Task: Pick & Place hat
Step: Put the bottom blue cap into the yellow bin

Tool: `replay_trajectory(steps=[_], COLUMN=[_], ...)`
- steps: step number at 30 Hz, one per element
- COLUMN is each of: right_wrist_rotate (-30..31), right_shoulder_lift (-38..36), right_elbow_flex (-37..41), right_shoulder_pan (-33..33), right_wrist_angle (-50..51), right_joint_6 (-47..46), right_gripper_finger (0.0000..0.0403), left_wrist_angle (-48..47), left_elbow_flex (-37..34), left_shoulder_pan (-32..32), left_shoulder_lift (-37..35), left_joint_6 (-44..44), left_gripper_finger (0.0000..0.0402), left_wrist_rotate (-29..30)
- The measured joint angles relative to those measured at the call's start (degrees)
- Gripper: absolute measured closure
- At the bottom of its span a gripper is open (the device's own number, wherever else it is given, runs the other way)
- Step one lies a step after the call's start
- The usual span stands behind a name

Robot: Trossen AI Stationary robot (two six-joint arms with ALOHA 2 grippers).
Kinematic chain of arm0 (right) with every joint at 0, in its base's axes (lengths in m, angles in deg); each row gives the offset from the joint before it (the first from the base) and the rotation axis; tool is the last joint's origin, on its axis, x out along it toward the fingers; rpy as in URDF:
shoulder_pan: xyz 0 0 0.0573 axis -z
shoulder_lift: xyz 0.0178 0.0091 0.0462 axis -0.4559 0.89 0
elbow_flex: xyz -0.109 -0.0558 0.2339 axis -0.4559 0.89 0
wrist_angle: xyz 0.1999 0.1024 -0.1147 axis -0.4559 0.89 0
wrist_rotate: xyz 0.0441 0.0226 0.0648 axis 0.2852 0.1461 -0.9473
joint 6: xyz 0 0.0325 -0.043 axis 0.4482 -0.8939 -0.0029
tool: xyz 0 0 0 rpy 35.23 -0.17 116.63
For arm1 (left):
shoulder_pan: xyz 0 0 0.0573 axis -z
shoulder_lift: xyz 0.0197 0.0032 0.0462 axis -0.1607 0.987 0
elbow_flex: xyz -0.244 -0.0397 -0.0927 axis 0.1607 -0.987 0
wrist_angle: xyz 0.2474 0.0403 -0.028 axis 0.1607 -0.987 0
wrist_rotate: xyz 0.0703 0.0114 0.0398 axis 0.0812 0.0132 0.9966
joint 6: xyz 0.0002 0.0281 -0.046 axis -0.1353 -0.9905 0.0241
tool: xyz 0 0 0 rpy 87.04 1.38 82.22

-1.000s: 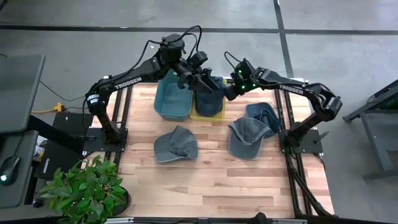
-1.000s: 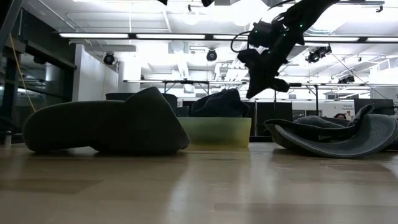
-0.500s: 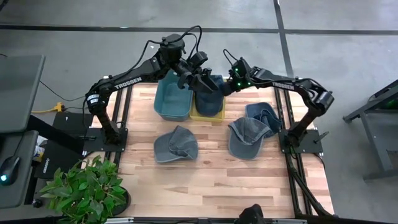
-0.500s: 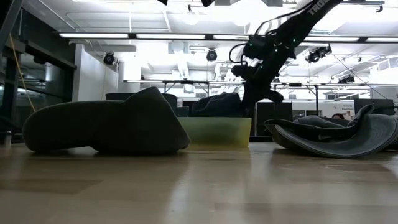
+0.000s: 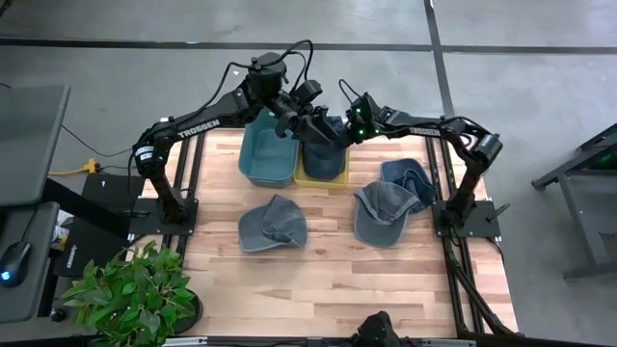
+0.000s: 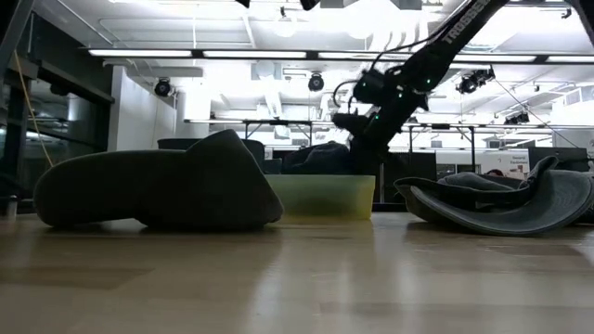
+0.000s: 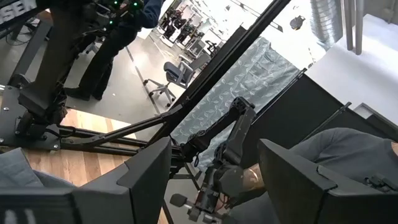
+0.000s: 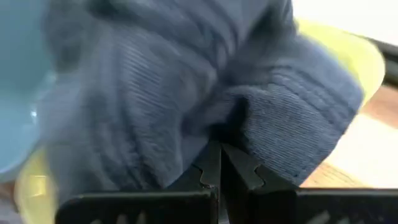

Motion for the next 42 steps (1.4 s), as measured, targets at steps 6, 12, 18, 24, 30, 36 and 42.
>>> replay_trajectory(steps=[6,12,18,24,30,36,42], right_wrist_rotate=[-0.97,-2.70,-3.28,-4.87,-5.20,-2.73,1.98], right_shoulder_lift=[3.60,3.65,1.46,-0.14,-0.57,-1.09,-4.34], right_elbow_flex=[-0.02,-0.11,-1.00,-2.28,-3.26,-3.50,-3.54], right_shoulder_pan=[-0.01,-0.03,-0.03,0.24,0.21,0.21,0.52], right_wrist_angle=[-0.37,-0.40,0.67,2.51,6.69,7.40,9.77], right_joint_6=[-0.09,0.07,0.38,0.44,1.51,3.11,1.94], right_gripper_finger=[0.0403,0.0403,0.0403,0.0403,0.0403,0.0403,0.0403], left_wrist_angle=[-0.02,-0.48,-0.54,-0.87,-0.88,-0.87,-0.87], left_elbow_flex=[0.00,0.00,0.02,0.02,0.02,0.02,0.02], left_shoulder_pan=[0.00,0.00,0.02,0.00,0.02,0.00,0.00], left_shoulder_lift=[0.00,0.00,0.02,0.02,0.02,0.02,0.02], left_joint_6=[0.00,0.00,0.00,0.00,0.00,0.00,0.00], left_gripper_finger=[0.0166,0.0166,0.0166,0.0166,0.0166,0.0166,0.0166], left_wrist_rotate=[0.20,0.35,0.42,0.55,0.55,1.21,1.26])
